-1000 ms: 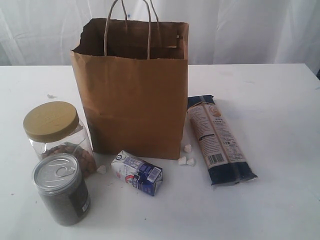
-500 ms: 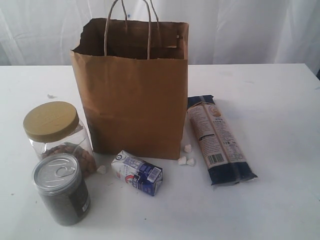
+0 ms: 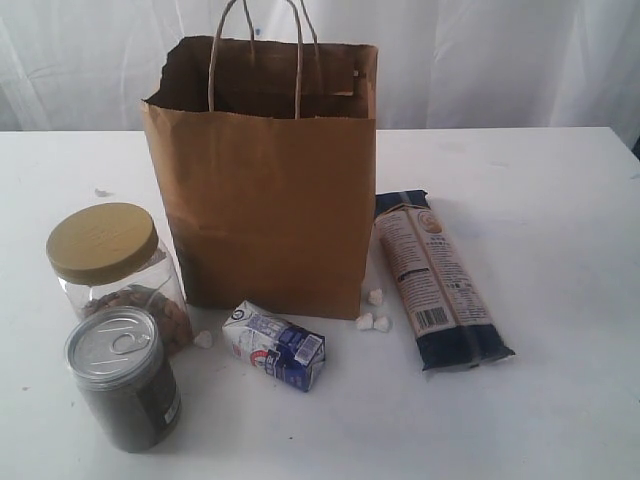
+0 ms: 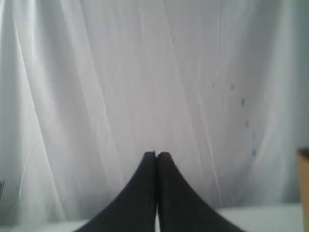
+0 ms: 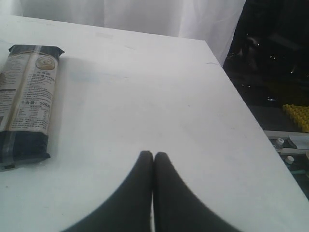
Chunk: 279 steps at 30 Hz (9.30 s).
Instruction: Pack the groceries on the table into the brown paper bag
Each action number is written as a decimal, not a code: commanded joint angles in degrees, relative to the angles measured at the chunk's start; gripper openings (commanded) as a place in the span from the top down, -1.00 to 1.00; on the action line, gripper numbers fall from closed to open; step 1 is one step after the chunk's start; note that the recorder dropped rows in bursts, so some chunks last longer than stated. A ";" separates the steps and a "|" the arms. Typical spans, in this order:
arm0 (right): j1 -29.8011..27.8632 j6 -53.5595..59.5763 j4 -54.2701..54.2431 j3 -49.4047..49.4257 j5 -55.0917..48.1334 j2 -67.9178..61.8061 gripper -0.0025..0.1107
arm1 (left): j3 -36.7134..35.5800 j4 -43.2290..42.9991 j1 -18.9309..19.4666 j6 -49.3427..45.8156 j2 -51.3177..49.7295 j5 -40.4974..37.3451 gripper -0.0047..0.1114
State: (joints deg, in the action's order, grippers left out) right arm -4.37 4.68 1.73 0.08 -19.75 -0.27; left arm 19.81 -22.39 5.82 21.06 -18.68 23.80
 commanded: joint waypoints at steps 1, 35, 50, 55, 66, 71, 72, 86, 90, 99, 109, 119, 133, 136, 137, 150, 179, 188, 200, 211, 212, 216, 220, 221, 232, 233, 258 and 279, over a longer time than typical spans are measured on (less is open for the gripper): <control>-0.27 0.51 0.26 -0.08 0.10 0.27 0.96 | 0.14 -2.71 -0.53 0.01 -25.91 3.14 0.92; -0.27 0.65 0.26 -0.08 0.10 0.27 0.96 | 37.26 61.97 -13.24 -63.29 -53.14 -86.89 0.92; -0.27 0.66 0.15 -0.08 0.10 0.27 0.96 | 27.05 67.70 -13.29 -71.66 -53.41 -78.91 -0.80; -0.27 0.66 0.15 -0.08 0.10 0.27 0.96 | 24.93 64.65 -13.29 -72.94 -53.41 -74.45 -0.84; -0.27 0.66 0.15 -0.08 0.10 0.27 0.96 | 25.03 62.93 -13.29 -72.94 -53.30 -71.26 -0.84; -0.27 0.66 0.15 -0.08 0.10 0.27 0.96 | 28.15 55.62 -13.39 -68.97 -53.30 -69.88 -0.84; -0.27 0.66 0.15 -0.08 0.10 0.27 0.96 | 28.66 55.26 -13.39 -68.84 -53.30 -69.99 -0.84; -0.27 0.66 0.15 -0.08 0.10 0.27 0.96 | 28.89 46.61 -22.22 -70.05 -54.40 -69.59 -0.84; -0.27 0.66 0.15 -0.08 0.10 0.27 0.96 | 28.89 34.34 -27.90 -63.96 -54.89 -66.73 -0.84; -0.27 0.66 0.15 -0.08 0.10 0.27 0.96 | 28.89 34.21 -29.45 -61.94 -55.02 -61.71 -0.84; -0.27 0.66 0.15 -0.08 0.10 0.27 0.96 | 28.89 38.35 -29.45 -63.92 -59.47 -59.91 -0.84; -0.27 0.66 0.15 -0.08 0.10 0.27 0.96 | 28.89 38.24 -29.45 -64.77 -60.93 -59.80 -0.84; -0.27 0.66 0.15 -0.08 0.10 0.27 0.96 | 28.89 38.24 -29.45 -63.20 -60.93 -64.33 0.47; -0.27 0.66 0.15 -0.08 0.10 0.27 0.96 | 28.89 38.24 -29.45 -63.20 -60.93 -66.33 0.87; -0.27 0.66 0.15 -0.08 0.10 0.27 0.96 | 28.89 38.24 -29.45 -63.20 -60.93 -66.80 0.92; -0.27 0.66 0.15 -0.08 0.10 0.27 0.96 | 30.96 38.24 -29.45 -57.44 -48.22 -72.42 0.92; -0.27 0.66 0.15 -0.08 0.10 0.27 0.96 | 52.25 43.92 -29.45 -38.61 -47.60 -22.46 0.92; -0.27 0.66 0.15 -0.08 0.10 0.27 0.96 | 52.25 44.23 -29.45 -31.54 -53.48 -19.03 0.92; -0.27 0.66 0.26 -0.08 0.10 0.27 0.96 | 52.25 40.50 -35.87 -31.44 -55.95 -15.21 0.92; -0.27 0.66 0.26 -0.08 0.10 0.27 0.96 | 52.25 32.23 -38.02 -31.44 -59.35 -16.94 0.92; -0.27 0.66 0.26 -0.08 0.10 0.27 0.96 | 52.25 32.23 -38.02 -31.44 -59.73 -17.48 0.92; -0.27 0.66 0.26 -0.08 0.10 0.27 0.96 | 52.25 32.23 -38.02 -31.44 -60.78 -19.03 0.92; -0.27 0.66 0.02 -0.08 0.10 0.27 0.96 | 52.25 32.23 -38.02 -31.44 -61.15 -19.28 0.92; -0.27 0.66 0.02 -0.08 0.10 0.27 0.96 | 52.25 32.23 -38.02 -31.44 -61.28 -19.28 0.92; -0.27 0.66 0.02 -0.08 0.10 0.27 0.96 | 52.25 32.23 -38.02 -31.44 -61.40 -21.08 0.72; -0.27 0.66 0.02 -0.08 0.10 0.27 0.96 | 52.25 32.23 -38.02 -31.44 -61.40 -22.08 0.62; -0.27 0.66 0.02 -0.08 0.10 0.27 0.96 | 52.15 32.23 -38.02 -31.55 -61.40 -28.21 -0.26; -0.27 0.66 0.02 -0.08 0.10 0.27 0.96 | 52.15 29.99 -38.02 -38.88 -61.40 -38.37 -0.89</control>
State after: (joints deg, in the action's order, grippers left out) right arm -4.37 5.11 1.62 0.08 -19.75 -0.27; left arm 71.77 7.47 -31.94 -17.59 -80.64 -14.16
